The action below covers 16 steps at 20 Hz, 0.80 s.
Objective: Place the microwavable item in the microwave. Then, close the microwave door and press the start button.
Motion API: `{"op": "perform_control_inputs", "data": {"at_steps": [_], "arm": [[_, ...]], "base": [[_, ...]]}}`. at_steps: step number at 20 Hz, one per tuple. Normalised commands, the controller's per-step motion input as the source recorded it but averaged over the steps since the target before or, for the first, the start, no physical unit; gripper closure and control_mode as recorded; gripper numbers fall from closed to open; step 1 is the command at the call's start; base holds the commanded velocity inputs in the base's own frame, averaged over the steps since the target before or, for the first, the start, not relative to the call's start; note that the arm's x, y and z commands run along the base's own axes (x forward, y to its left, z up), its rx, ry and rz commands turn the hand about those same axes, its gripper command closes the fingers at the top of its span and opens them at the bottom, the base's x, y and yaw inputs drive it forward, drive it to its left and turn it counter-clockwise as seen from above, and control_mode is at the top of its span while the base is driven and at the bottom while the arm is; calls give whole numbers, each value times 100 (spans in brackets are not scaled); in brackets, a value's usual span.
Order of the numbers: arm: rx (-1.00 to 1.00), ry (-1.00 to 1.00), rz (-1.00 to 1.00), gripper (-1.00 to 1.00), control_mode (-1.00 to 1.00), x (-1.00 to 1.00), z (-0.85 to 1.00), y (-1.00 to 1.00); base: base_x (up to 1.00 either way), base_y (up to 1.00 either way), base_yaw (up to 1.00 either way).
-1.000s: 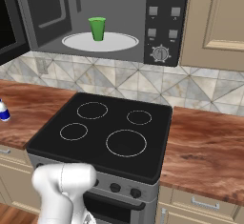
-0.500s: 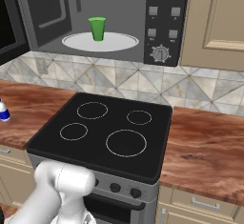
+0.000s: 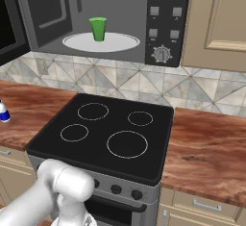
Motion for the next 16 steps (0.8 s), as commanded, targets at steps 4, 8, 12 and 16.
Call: {"op": "perform_control_inputs", "data": {"at_steps": [4,8,12,16], "arm": [[12,0,-4,-100,-100,0,44,-85],[12,-7,-2,-100,-100,0,35,-99],[10,-13,-2,-100,-100,-5,44,-100],[10,-11,-1,-100,-100,-3,35,-100]], "base": [[0,0,0],[0,0,0],[0,0,0],[0,0,0]]}}
